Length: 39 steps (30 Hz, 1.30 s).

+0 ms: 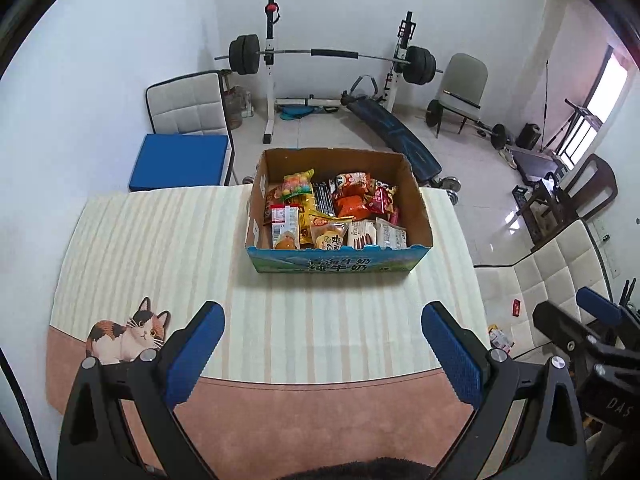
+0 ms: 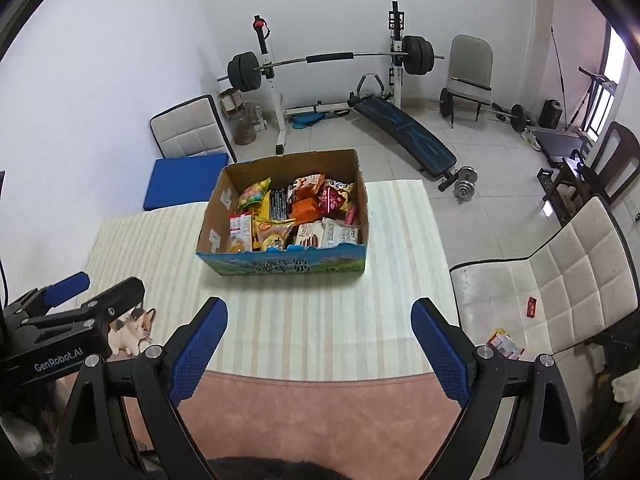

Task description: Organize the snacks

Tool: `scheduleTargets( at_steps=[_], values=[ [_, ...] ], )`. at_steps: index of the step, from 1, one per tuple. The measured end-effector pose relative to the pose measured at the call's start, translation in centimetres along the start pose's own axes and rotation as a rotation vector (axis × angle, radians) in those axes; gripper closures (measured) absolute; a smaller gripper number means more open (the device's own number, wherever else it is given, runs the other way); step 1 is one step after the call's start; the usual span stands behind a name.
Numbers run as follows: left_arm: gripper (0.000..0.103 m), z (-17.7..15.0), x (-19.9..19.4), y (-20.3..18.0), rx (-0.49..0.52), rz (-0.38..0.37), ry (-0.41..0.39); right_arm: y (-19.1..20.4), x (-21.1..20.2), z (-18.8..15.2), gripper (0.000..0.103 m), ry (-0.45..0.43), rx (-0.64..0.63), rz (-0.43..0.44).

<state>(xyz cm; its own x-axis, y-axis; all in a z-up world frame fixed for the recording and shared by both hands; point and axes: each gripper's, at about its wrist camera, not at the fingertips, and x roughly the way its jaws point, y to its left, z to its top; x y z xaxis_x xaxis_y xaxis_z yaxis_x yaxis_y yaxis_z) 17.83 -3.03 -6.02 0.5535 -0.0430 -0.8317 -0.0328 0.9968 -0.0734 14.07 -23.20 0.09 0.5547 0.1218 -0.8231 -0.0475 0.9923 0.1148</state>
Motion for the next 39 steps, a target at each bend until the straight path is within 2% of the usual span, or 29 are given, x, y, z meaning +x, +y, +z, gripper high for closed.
scheduleTargets(
  at_steps=[7, 9, 14, 29, 39],
  values=[
    [0.002, -0.6, -1.7, 0.3, -0.014, 0.008, -0.03, -0.2, -1.6, -0.3, 0.007, -0.027, -0.013, -0.035],
    [0.002, -0.6, -1.9, 0.4, -0.016, 0.013, -0.041, -0.4, -1.6, -0.2, 0.003, -0.038, -0.009, -0.038],
    [0.002, -0.3, -1.6, 0.7, -0.024, 0.036, -0.072, -0.4, -0.8, 0.3, 0.003, -0.065, -0.011, -0.058],
    [0.0, 1.5, 3.7, 1.1, -0.007, 0.083, -0.108, -0.9, 5.7, 2.3, 0.002, -0.094, -0.006, -0.115],
    [0.0, 2.6, 6.7, 0.9, 0.0, 0.107, -0.094, -0.5, 9.2, 3.9, 0.002, -0.09, -0.025, -0.121]
  ],
)
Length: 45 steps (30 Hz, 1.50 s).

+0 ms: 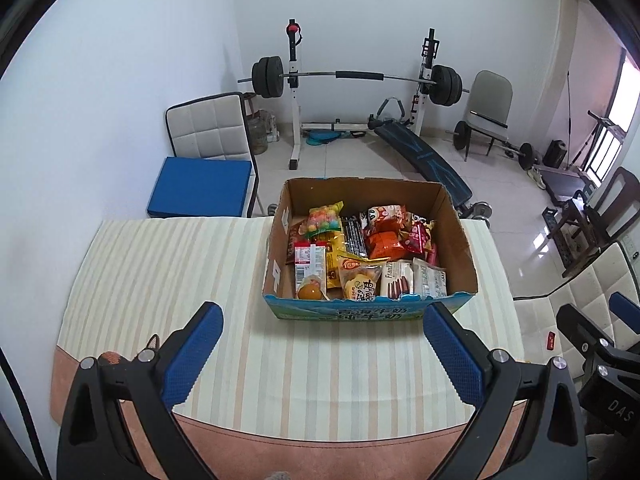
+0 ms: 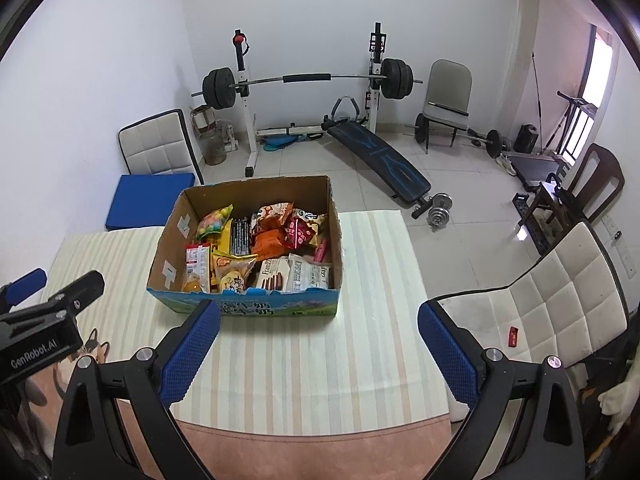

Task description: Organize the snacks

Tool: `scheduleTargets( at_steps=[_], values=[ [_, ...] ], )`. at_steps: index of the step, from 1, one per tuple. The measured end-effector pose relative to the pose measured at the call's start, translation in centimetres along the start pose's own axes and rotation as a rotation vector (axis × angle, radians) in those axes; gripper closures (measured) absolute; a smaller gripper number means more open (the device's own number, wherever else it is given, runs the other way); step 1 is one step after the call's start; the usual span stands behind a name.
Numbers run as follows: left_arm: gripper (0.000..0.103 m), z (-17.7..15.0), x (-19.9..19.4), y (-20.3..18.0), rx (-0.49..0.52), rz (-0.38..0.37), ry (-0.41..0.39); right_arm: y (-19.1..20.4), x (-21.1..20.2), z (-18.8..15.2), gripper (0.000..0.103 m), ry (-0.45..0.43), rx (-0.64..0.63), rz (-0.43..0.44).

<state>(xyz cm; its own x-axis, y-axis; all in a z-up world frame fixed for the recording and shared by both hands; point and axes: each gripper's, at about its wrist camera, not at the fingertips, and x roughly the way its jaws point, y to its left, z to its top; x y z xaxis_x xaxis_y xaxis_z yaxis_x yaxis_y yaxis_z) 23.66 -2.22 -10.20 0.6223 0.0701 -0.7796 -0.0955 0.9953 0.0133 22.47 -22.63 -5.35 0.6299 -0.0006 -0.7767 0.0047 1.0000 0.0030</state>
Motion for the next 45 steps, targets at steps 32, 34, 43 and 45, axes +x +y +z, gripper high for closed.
scheduleTargets(
  at_steps=[32, 34, 43, 45],
  values=[
    [0.0, -0.4, 0.8, -0.3, 0.035, -0.006, -0.004, 0.0, 0.1, 0.5, 0.002, -0.007, 0.006, -0.002],
    [0.0, -0.4, 0.7, -0.3, 0.035, -0.006, -0.005, 0.0, 0.1, 0.5, 0.001, -0.007, 0.007, -0.002],
    [0.0, -0.2, 0.4, -0.2, 0.032, -0.008, -0.01, -0.1, -0.1, 0.5, 0.001, -0.006, 0.008, -0.002],
    [0.0, -0.2, 0.4, -0.2, 0.029, -0.01, -0.008, -0.1, -0.1, 0.5, 0.001, -0.007, 0.008, -0.001]
  ],
)
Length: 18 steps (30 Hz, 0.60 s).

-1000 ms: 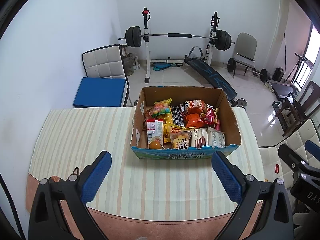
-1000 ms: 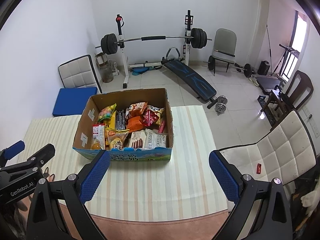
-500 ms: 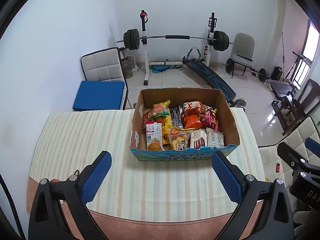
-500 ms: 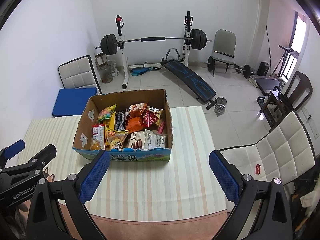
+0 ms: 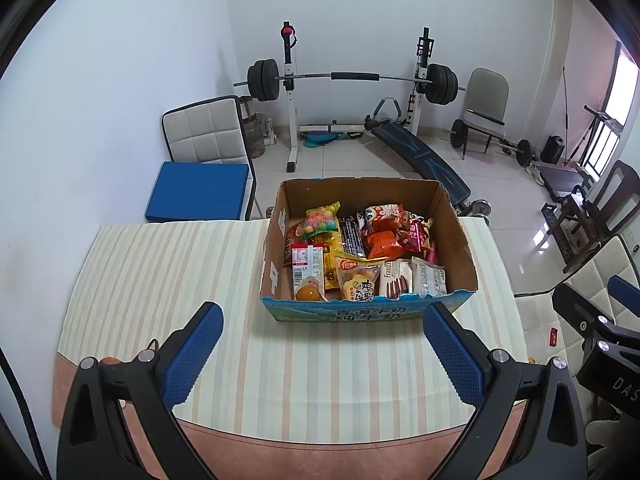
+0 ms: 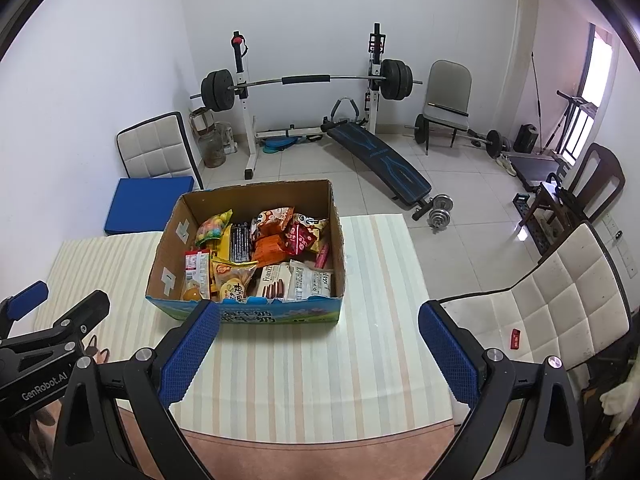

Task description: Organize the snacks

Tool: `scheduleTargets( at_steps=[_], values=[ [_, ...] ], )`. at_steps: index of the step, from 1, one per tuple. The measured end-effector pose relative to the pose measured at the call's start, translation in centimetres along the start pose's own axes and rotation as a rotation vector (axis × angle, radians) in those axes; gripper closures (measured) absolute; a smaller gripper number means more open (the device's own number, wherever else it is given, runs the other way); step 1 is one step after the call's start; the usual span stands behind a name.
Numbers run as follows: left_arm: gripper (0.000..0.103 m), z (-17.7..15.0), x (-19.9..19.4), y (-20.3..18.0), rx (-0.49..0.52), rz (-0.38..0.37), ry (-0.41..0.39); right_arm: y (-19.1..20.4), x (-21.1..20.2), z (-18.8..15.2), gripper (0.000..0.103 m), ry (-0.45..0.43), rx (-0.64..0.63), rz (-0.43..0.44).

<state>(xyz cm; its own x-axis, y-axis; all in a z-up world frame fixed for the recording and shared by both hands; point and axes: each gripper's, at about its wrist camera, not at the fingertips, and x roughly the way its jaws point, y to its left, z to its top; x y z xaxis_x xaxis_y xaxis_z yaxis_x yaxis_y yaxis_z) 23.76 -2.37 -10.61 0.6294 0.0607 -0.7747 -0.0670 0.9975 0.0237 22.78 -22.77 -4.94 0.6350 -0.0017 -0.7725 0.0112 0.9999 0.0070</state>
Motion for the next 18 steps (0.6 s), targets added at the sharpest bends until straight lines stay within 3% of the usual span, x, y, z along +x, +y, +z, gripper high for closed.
scheduleTargets(
  at_steps=[18],
  values=[
    [0.0, 0.6, -1.3, -0.2, 0.008, -0.003, -0.016, -0.1, -0.4, 0.2, 0.001, -0.003, -0.003, -0.002]
  ],
)
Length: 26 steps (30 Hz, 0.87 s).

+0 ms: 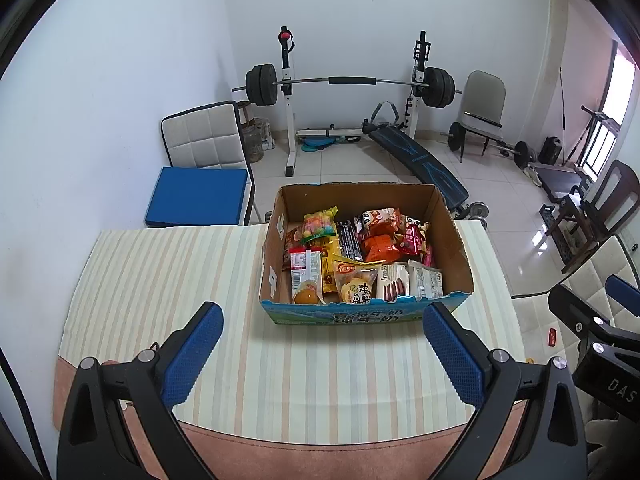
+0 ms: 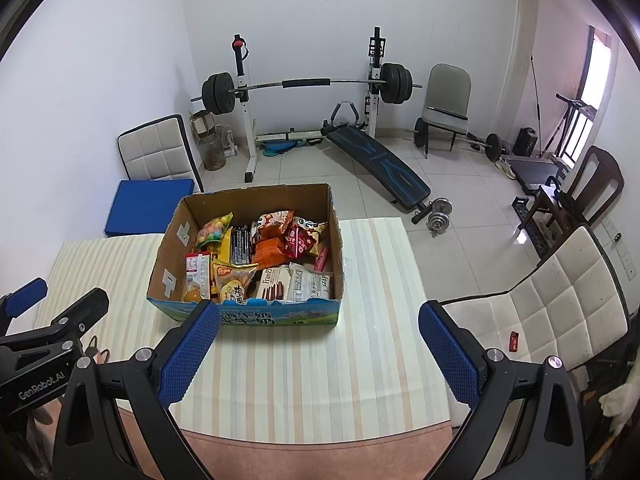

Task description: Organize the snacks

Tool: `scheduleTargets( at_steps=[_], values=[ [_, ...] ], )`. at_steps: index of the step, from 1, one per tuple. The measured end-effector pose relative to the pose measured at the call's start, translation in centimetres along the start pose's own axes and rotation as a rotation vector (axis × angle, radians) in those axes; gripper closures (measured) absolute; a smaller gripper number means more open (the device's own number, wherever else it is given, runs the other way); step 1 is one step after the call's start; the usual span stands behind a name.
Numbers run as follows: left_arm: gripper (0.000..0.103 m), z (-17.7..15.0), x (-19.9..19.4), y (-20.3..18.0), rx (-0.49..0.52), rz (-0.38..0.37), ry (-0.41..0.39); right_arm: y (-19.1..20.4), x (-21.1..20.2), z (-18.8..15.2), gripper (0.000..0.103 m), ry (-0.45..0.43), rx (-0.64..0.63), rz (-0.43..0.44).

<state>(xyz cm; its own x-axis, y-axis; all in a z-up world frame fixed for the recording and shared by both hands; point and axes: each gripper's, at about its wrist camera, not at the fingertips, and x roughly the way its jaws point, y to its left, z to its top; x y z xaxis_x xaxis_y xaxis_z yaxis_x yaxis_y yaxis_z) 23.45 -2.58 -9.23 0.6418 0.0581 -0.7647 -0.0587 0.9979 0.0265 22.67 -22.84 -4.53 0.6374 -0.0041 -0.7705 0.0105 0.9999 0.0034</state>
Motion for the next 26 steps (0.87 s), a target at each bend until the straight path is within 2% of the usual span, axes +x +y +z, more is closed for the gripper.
scheduleTargets(
  at_steps=[26],
  values=[
    [0.0, 0.1, -1.2, -0.2, 0.006, -0.002, -0.025, 0.2, -0.8, 0.2, 0.001, -0.01, 0.002, -0.003]
  ],
)
